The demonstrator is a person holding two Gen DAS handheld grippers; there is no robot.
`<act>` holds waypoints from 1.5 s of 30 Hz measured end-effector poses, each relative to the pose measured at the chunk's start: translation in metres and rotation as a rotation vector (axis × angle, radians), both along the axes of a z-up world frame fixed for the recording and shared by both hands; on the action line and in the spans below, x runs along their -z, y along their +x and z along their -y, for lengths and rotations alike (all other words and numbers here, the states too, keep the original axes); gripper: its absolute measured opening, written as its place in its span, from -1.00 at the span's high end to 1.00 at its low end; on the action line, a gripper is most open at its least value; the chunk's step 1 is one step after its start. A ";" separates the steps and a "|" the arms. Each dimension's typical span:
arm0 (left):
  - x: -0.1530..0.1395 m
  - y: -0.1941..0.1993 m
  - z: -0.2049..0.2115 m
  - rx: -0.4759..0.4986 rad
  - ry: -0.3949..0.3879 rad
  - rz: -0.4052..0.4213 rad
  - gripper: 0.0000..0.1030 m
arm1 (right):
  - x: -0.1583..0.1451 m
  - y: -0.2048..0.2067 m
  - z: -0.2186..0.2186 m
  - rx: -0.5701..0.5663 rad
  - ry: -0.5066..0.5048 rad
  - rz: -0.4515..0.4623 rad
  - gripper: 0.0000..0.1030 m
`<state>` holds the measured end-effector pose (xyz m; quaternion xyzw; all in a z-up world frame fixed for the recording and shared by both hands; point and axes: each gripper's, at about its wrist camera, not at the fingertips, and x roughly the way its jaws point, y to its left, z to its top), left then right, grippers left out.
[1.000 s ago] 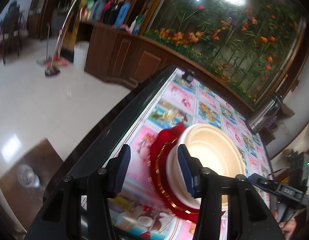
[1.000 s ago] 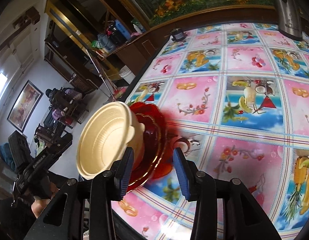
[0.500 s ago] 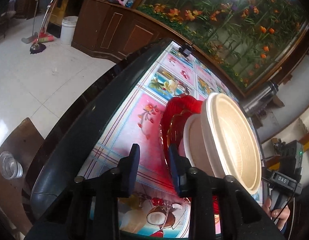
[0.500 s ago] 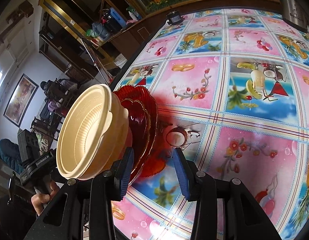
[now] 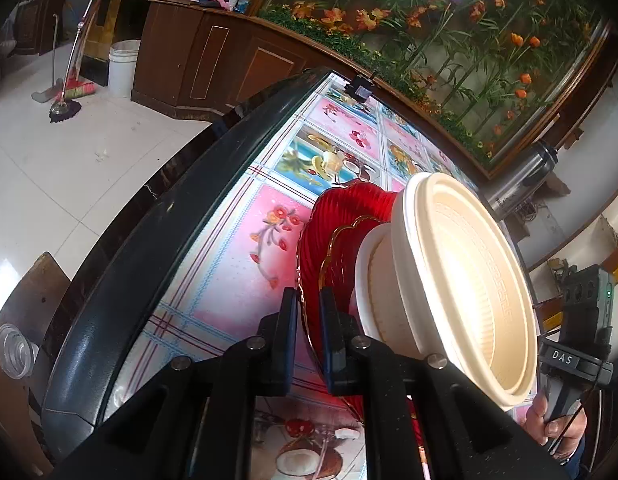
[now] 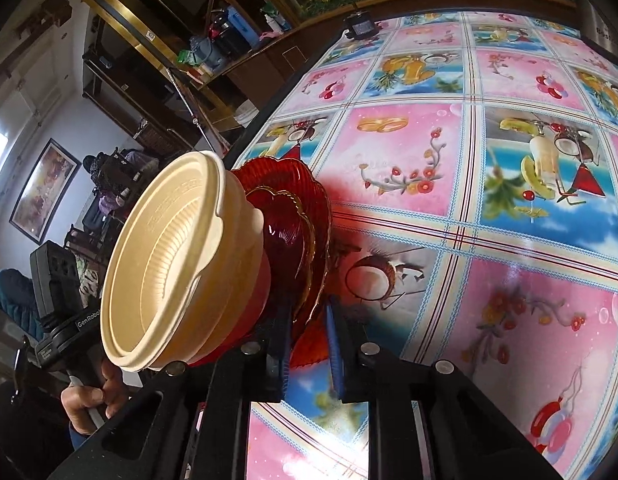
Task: Organize plates and bowls
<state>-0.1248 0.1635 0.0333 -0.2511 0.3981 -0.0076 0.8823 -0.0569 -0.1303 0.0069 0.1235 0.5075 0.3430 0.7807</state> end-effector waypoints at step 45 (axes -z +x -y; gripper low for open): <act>0.014 0.108 0.258 0.196 0.199 0.023 0.31 | -0.001 0.019 0.205 0.375 -0.122 0.189 0.60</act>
